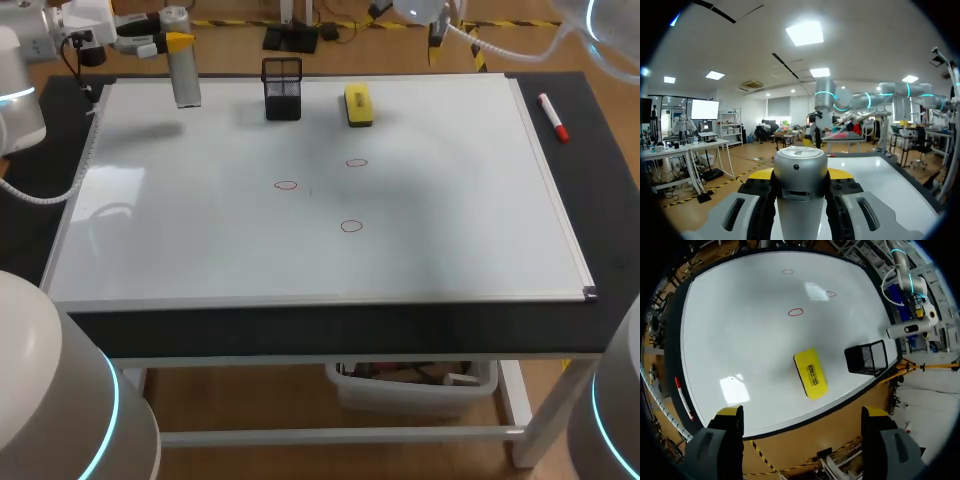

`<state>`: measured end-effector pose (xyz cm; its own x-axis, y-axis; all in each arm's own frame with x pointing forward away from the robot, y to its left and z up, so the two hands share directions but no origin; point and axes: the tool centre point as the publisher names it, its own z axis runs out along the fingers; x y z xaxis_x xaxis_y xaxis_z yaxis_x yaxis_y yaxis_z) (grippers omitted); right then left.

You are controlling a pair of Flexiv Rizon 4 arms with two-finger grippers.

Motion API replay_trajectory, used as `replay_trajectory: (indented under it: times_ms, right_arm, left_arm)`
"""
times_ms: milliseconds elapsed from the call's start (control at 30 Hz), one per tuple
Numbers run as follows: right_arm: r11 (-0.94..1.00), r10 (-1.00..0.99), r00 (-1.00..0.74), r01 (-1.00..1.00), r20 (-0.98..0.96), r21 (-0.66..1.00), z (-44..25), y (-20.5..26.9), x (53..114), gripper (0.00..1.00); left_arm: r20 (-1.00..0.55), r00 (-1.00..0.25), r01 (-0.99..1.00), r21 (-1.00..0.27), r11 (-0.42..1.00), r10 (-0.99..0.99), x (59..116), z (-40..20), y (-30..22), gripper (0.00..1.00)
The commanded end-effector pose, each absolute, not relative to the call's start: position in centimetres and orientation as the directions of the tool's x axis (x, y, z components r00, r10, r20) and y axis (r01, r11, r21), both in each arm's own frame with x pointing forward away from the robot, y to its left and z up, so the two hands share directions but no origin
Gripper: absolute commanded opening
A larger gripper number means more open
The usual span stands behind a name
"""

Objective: Pick up the inspection probe, press it on each red-marked spot on the whiteboard one by one, put down the probe, pick up the eraser, and wipe off all the red marks.

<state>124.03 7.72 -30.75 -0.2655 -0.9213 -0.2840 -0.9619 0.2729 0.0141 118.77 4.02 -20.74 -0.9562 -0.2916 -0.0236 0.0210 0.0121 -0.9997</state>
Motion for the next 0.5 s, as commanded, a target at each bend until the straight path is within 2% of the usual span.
replay_trajectory:
  times_ms: [33, 233, 500]
  right_arm:
    - [0.211, -0.951, -0.219, -0.976, -0.219, 0.060, -31.3, 9.1, 125.5, 1.00]
    - [0.186, -0.956, -0.196, -0.980, -0.217, 0.067, -32.3, 9.6, 125.2, 1.00]
    - [0.042, -0.976, -0.058, -0.996, -0.211, 0.079, -34.0, 11.1, 125.2, 1.00]
  left_arm:
    - [-0.025, -0.954, 0.022, -1.000, 0.015, -0.298, 118.5, -20.5, 3.9, 0.00]
    - [-0.025, -0.954, 0.022, -1.000, 0.015, -0.298, 118.5, -20.5, 3.9, 0.00]
    - [-0.025, -0.954, 0.022, -1.000, 0.015, -0.298, 118.5, -20.5, 3.9, 0.00]
